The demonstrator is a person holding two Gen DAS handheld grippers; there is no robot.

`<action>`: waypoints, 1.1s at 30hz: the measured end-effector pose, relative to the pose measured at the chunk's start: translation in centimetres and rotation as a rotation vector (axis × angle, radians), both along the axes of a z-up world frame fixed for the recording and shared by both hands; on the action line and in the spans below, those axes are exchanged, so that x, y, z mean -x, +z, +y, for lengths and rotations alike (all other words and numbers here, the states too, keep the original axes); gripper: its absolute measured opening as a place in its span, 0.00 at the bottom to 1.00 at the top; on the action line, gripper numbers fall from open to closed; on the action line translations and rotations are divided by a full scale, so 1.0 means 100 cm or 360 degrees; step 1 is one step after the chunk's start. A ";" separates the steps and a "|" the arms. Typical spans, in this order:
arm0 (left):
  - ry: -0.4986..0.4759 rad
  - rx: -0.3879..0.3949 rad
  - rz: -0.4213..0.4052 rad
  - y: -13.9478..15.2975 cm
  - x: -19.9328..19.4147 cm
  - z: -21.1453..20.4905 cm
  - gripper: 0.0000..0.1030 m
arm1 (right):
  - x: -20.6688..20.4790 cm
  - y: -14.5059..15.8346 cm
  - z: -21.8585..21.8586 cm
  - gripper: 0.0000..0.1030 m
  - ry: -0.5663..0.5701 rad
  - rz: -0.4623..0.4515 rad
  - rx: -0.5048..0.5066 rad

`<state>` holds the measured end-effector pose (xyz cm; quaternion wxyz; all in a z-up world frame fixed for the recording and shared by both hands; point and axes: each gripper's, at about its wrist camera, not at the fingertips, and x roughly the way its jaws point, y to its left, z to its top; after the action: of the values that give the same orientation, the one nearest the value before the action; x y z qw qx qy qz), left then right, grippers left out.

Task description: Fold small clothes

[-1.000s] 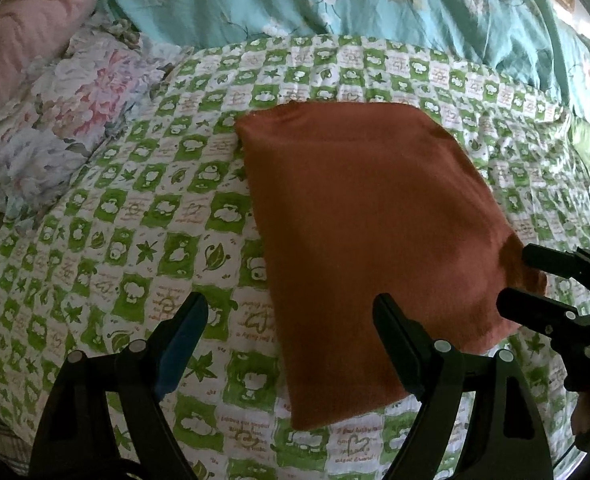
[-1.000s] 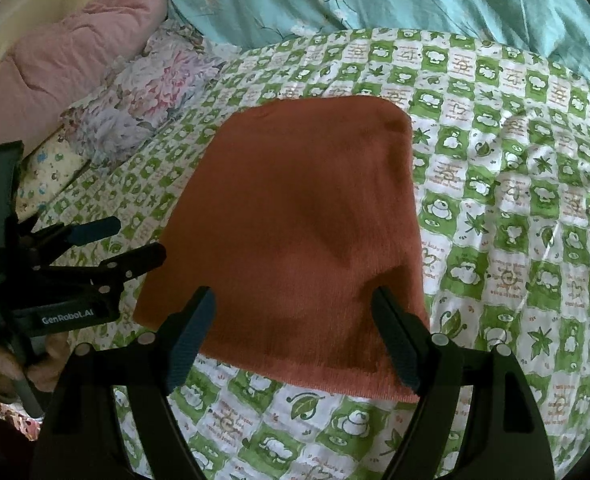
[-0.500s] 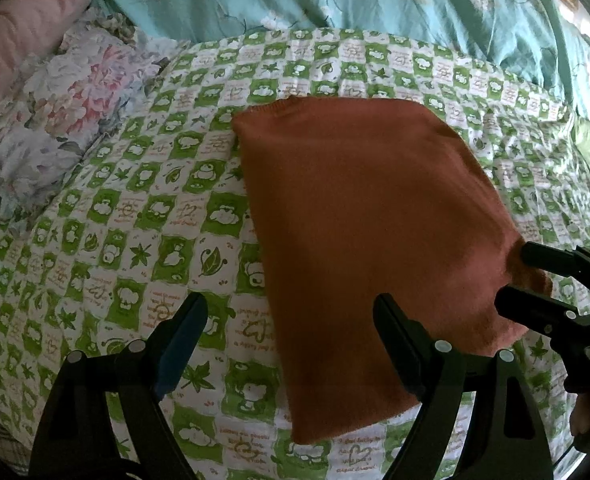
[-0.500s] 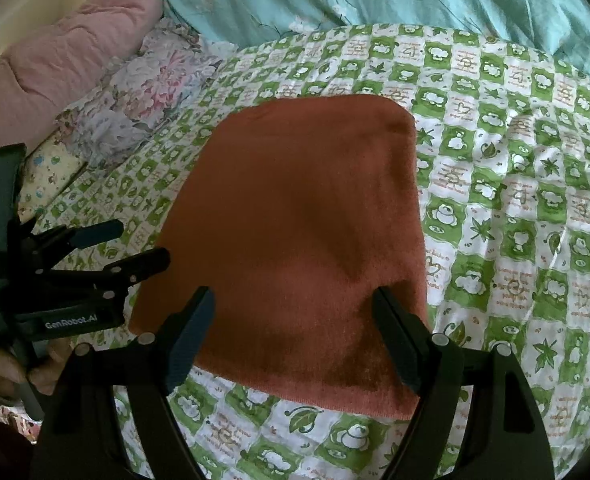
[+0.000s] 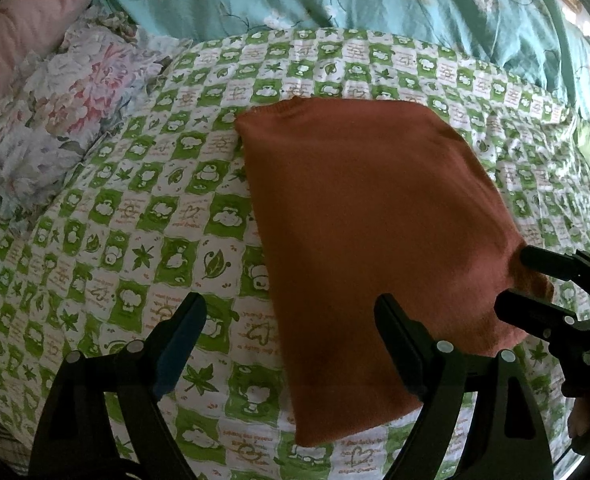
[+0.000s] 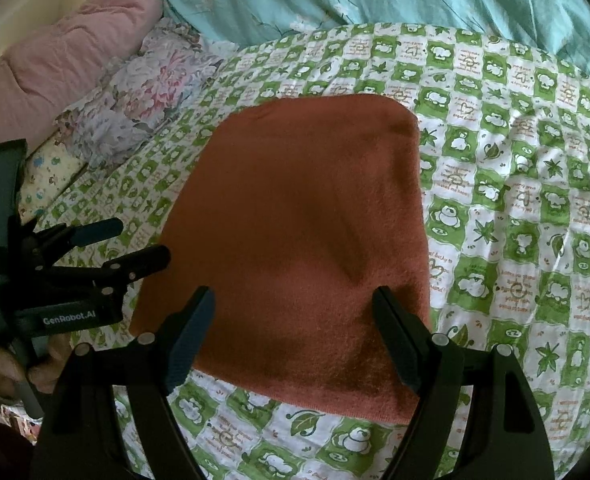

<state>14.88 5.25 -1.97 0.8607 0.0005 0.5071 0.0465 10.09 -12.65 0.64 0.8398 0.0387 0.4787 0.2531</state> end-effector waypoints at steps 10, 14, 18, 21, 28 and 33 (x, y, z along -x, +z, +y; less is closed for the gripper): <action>-0.0010 -0.0006 -0.0003 0.001 0.000 -0.002 0.84 | -0.001 0.000 -0.001 0.79 0.0001 -0.0006 -0.0004; -0.0016 -0.0009 -0.0003 0.002 0.000 -0.003 0.85 | -0.001 0.000 -0.002 0.79 0.0003 -0.0006 -0.0007; -0.0017 -0.0008 -0.0002 0.002 -0.001 -0.004 0.85 | -0.001 0.000 -0.003 0.79 -0.0006 -0.0004 -0.0010; -0.0019 -0.0010 -0.0003 0.002 -0.001 -0.003 0.85 | -0.001 0.000 -0.004 0.79 -0.0003 -0.0006 -0.0011; -0.0012 -0.0013 -0.0009 0.003 -0.001 -0.003 0.85 | -0.002 0.000 -0.003 0.79 -0.0003 -0.0005 -0.0014; -0.0010 -0.0011 -0.0005 0.003 -0.002 -0.002 0.85 | -0.004 0.000 -0.003 0.79 0.0004 -0.0006 -0.0015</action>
<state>15.11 5.02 -1.69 0.8617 0.0050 0.5054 0.0454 10.46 -12.96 0.68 0.8402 0.0415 0.4760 0.2564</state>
